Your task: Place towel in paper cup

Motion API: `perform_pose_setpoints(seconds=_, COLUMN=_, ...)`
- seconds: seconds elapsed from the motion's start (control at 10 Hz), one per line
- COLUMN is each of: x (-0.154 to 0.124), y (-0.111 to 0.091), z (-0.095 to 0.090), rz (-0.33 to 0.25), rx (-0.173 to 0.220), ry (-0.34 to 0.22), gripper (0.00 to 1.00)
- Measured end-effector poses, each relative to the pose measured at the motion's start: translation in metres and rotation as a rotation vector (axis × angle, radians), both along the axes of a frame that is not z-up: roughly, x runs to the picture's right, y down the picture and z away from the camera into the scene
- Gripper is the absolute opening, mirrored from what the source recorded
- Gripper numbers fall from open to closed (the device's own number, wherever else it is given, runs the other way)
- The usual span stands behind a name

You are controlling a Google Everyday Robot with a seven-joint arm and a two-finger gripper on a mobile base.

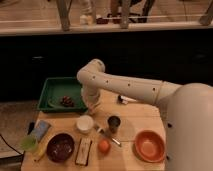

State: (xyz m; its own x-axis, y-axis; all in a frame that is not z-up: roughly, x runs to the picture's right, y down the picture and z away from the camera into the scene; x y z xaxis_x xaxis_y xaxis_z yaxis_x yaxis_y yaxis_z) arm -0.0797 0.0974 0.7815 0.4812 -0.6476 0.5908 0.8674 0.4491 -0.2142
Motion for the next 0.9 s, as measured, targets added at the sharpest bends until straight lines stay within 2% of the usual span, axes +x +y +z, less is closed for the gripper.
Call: perform_pose_setpoints(seconds=0.9, x=-0.019, y=0.017, z=-0.008, rz=-0.085, rx=0.013, ry=-0.067, gripper=0.01)
